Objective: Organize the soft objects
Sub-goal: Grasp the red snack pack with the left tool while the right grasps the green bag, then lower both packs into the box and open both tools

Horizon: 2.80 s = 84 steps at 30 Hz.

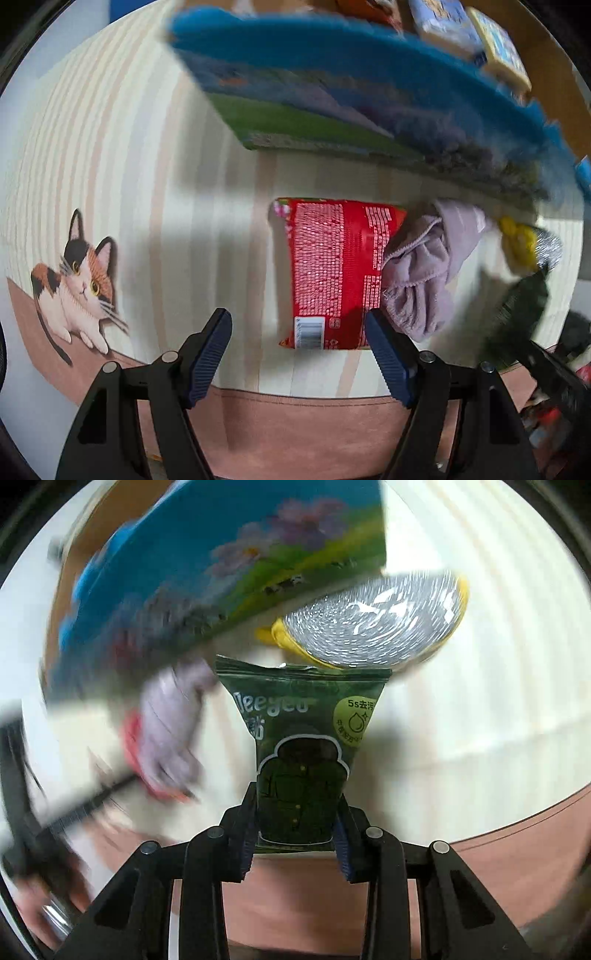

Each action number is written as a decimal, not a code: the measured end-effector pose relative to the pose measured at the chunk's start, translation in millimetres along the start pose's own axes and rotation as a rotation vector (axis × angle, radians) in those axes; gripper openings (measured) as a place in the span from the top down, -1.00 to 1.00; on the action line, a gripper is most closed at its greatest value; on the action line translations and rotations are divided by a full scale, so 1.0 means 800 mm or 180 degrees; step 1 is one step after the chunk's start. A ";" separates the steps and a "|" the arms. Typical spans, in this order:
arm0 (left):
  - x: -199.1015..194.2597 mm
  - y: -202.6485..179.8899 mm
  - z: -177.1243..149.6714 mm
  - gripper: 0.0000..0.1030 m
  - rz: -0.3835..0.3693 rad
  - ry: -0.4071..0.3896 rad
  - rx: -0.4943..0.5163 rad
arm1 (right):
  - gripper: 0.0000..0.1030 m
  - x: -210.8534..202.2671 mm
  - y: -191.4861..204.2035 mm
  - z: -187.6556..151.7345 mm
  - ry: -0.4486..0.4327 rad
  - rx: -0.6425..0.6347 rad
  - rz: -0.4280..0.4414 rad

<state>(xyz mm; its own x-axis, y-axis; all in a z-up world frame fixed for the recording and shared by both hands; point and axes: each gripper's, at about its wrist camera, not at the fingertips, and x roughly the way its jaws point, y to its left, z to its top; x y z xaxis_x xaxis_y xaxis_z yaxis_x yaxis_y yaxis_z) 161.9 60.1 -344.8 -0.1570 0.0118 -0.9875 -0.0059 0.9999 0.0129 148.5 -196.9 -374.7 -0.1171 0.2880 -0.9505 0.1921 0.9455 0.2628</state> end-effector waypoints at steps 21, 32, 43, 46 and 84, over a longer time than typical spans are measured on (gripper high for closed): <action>0.034 -0.015 -0.035 -0.07 0.0144 -0.0041 0.0144 | 0.18 0.103 0.094 -0.069 0.0379 -0.0985 -0.1035; 0.056 0.017 -0.064 -0.14 0.0062 0.0141 0.0045 | 0.16 0.120 0.099 -0.093 0.0434 -0.0864 -0.0866; -0.012 -0.036 -0.060 0.16 0.0013 -0.0235 0.0041 | 0.31 0.085 0.108 -0.114 0.0288 -0.0911 -0.0554; -0.076 -0.050 -0.067 0.16 -0.0190 -0.0464 0.0076 | 0.31 0.016 0.131 -0.113 0.0077 -0.0956 -0.0165; -0.088 -0.037 0.222 -0.38 -0.0476 0.0123 0.0048 | -0.69 0.008 0.169 0.243 0.0155 -0.0839 -0.0571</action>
<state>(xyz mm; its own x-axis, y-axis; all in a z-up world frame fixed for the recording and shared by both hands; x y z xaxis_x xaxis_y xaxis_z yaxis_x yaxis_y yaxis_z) 348.1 31.3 -303.7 -0.1934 -0.1374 -0.9715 -0.0173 0.9905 -0.1366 362.8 -96.8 -377.1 -0.1739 0.1139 -0.9782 -0.0941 0.9868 0.1317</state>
